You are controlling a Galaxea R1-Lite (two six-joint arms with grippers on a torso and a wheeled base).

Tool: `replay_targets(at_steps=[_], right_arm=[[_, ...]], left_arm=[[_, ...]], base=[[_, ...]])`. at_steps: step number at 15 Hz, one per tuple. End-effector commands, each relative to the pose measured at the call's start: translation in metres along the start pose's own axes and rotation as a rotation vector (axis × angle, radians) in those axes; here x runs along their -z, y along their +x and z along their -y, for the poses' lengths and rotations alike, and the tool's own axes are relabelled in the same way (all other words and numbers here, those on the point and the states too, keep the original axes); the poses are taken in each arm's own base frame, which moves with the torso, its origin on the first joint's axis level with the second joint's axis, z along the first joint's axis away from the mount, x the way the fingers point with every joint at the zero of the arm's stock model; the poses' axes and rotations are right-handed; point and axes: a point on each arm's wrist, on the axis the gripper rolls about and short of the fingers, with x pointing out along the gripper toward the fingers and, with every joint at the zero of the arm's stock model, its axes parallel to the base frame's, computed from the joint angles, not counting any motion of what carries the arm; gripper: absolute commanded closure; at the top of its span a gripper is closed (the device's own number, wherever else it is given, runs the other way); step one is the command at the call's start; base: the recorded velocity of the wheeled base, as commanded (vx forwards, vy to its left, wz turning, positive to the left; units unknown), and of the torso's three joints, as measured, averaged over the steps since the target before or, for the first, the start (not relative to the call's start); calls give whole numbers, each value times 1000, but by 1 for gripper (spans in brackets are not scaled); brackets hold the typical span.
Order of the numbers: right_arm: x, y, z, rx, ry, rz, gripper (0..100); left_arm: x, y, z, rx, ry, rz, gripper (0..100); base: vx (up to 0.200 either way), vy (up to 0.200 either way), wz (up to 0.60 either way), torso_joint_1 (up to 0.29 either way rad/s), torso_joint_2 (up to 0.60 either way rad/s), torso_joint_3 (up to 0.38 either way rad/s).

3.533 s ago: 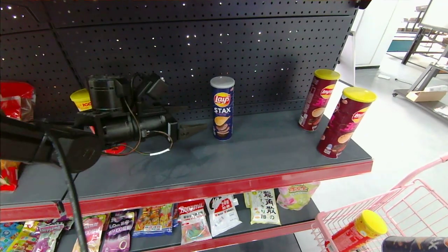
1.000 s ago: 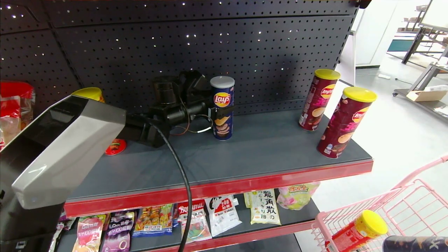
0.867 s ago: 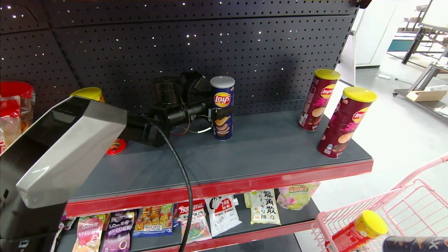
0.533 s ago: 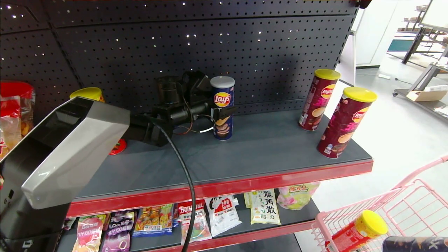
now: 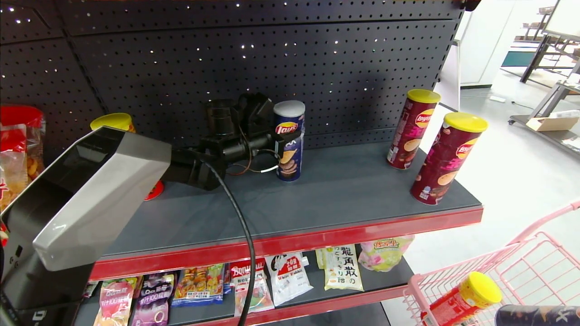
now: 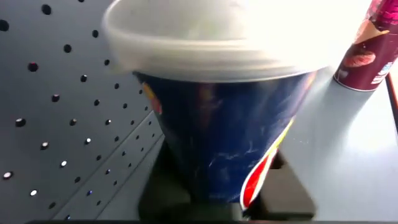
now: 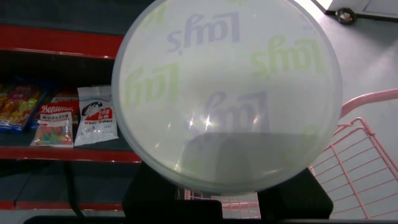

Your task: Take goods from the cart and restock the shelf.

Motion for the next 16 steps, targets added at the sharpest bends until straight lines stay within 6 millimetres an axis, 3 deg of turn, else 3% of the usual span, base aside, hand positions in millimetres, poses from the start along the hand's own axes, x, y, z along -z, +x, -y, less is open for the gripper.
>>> replay_targets(at_steps=[1,4,5,9,14,16], right_arm=[[0,0,0,-1,0,-2,100],[0,0,0,-1,0,-2,100],[1,0,0,-1,0,-4,100],[0,0,0,-2,0,1,100],[0,0,0,-1,-2,-1,100],[0,0,0,-1,-2,-2,100]], left_arm=[[-1,-1,0,0,0,0,100],[-12,-6,2,-2,0,11,100],[-27,-14,5,1,-23,6,100],[-51,-46,21,3,-58,-24,100],[-48,-95,55,4,-95,-73,100],[-44,-104,60,-31,-97,-68,100]], base=[[0,0,0,0,0,0],[0,0,0,0,0,0],[0,0,0,0,0,0],[0,0,0,0,0,0],[0,0,0,0,0,0],[0,0,0,0,0,0]])
